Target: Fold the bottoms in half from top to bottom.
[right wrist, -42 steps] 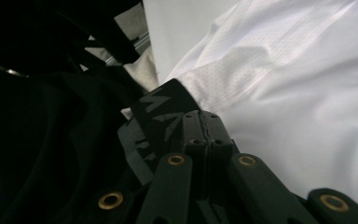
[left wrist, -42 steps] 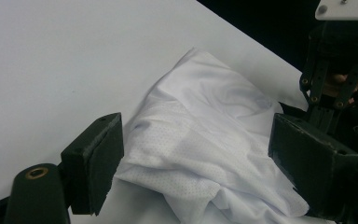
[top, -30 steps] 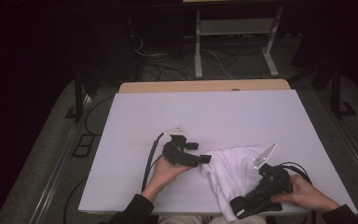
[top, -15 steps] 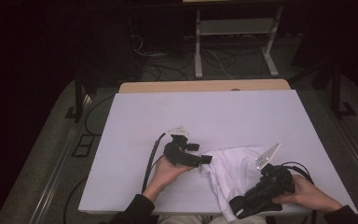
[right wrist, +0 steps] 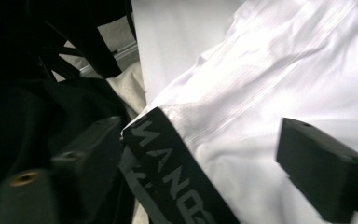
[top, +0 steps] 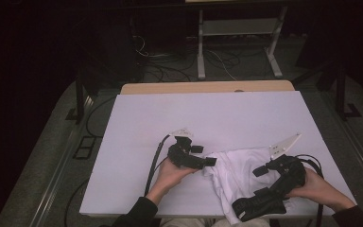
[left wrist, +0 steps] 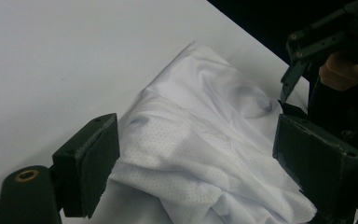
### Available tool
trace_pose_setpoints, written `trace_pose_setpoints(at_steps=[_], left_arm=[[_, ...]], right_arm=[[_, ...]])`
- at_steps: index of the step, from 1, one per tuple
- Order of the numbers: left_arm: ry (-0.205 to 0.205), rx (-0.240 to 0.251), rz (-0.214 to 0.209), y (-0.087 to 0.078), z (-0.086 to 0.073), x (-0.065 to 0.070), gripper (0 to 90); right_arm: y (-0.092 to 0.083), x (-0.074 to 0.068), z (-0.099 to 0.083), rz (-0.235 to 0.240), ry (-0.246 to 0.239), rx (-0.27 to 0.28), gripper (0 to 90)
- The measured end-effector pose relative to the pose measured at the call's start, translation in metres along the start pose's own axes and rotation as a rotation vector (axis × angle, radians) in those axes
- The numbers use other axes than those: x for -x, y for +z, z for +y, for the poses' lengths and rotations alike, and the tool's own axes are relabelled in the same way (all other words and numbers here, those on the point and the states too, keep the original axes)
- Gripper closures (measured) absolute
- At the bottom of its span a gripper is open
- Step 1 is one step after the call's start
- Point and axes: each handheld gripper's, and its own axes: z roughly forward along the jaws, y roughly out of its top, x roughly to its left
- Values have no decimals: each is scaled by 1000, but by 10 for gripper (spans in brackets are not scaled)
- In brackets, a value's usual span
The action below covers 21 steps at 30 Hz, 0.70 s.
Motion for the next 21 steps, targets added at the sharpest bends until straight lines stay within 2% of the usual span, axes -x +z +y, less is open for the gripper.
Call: trace_pose_setpoints(at_steps=[2,6,9,15,18,21], left_arm=[[-9,4,0,1,0,-1,137],[-20,4,8,5,1,-3,135],[-29,4,17,7,1,-6,135],[-46,3,42,7,1,-13,135],[-54,2,49,7,0,-17,135],[-60,-1,53,8,0,-19,136]], right_arm=[[-4,4,1,-5,7,22,69],[-10,17,1,-62,39,70,38],[-14,27,1,-100,69,91,31],[-24,46,2,-149,93,136,38],[-28,55,1,-160,117,169,40],[-31,63,0,-181,136,178,41]])
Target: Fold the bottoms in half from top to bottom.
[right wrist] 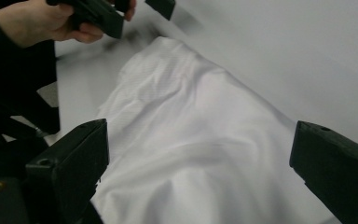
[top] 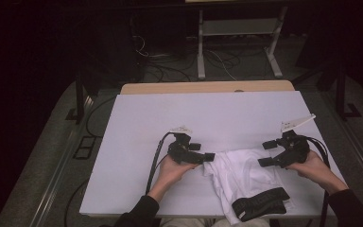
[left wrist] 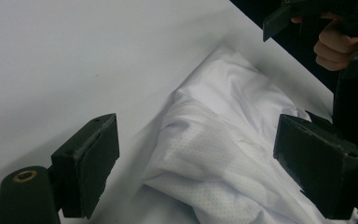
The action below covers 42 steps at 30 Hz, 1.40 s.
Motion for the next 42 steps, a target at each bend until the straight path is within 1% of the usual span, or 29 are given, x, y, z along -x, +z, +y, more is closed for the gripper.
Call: trace_pose_setpoints(at_steps=[3,7,9,12,14,16,20,24,25,26,30,33,36,38,39,41,42], left_arm=[[-4,-10,3,1,-1,-3,136],[-15,-24,5,5,-2,-5,136],[-20,-27,5,6,-2,-6,136],[-30,-33,9,7,-2,-8,136],[-35,-37,13,7,-2,-11,137],[-48,-41,13,7,-2,-13,138],[-54,-59,12,8,-4,-17,145],[-62,-79,2,11,-5,-19,158],[-64,-84,-1,12,-6,-19,168],[-64,-85,-3,12,-6,-19,178],[-66,-96,-15,12,-6,-19,250],[-66,-100,-17,13,-6,-19,328],[-67,-119,-37,15,-7,-19,437],[-70,-131,-52,16,-7,-19,507],[-69,-138,-59,16,-7,-19,538],[-54,-147,-59,18,-8,-17,609],[-45,-151,-66,18,-8,-17,640]], right_arm=[[-1,8,0,-30,16,4,44],[-2,20,-2,-42,61,17,58],[-1,26,-2,-52,72,18,64],[-1,34,-3,-68,90,17,108],[-1,42,-5,-64,121,23,134],[-2,48,-6,-82,143,24,143],[-2,59,-11,-102,168,14,202],[-2,67,-14,-108,186,4,264],[-2,69,-15,-103,189,2,297],[-2,70,-16,-103,188,1,311],[0,72,-18,-98,174,-12,390],[2,72,-18,-107,166,-26,439],[5,72,-18,-114,167,-41,502],[7,72,-18,-103,172,-46,550],[8,72,-17,-111,174,-46,582],[7,72,-17,-102,180,-44,637],[7,72,-18,-100,180,-46,664]])
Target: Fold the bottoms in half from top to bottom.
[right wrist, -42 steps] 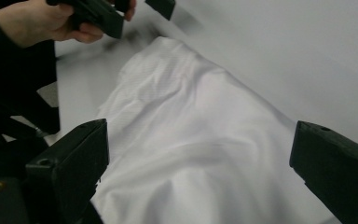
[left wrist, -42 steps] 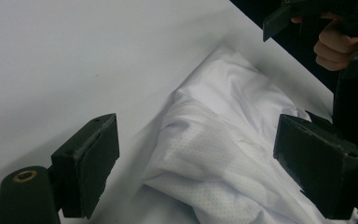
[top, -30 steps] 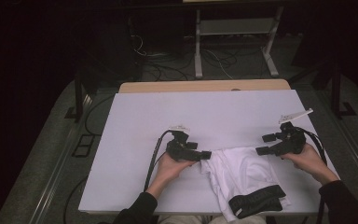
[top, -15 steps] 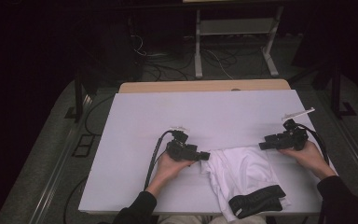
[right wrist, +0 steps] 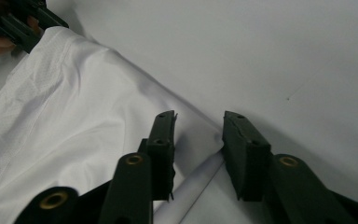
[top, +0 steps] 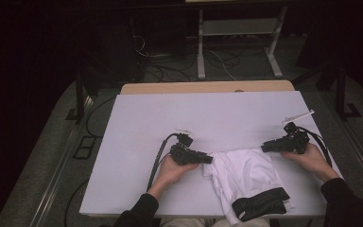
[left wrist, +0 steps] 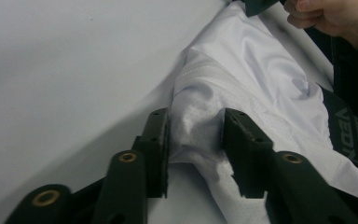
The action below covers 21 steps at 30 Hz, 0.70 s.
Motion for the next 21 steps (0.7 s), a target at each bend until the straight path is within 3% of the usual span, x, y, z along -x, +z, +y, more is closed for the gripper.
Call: trace_pose_setpoints(at_steps=[5,9,21], left_arm=[[41,-32,-14,2,0,2,803],[80,-31,3,1,2,8,857],[140,7,58,-11,6,21,868]], right_arm=[[2,-3,1,10,-9,-15,859],[4,-8,4,3,-14,-14,875],[7,-14,10,-29,25,27,883]])
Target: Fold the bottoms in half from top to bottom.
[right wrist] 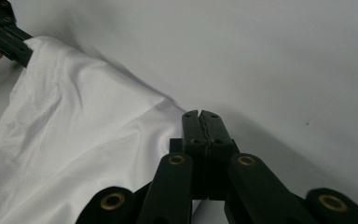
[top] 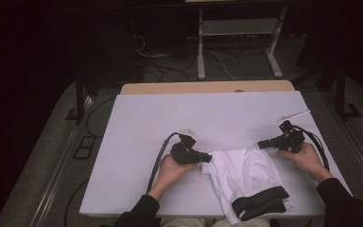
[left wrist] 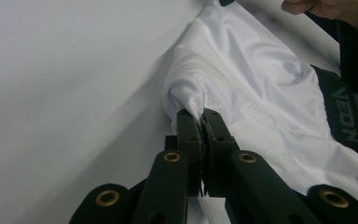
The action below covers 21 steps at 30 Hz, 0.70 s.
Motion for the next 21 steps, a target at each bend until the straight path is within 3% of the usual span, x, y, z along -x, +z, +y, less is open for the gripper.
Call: trace_pose_setpoints(at_steps=[9,21], left_arm=[[22,10,37,-14,2,-2,869],[0,12,103,-44,1,-16,868]], right_arm=[[1,-3,7,2,11,48,883],[22,-10,30,14,0,50,883]])
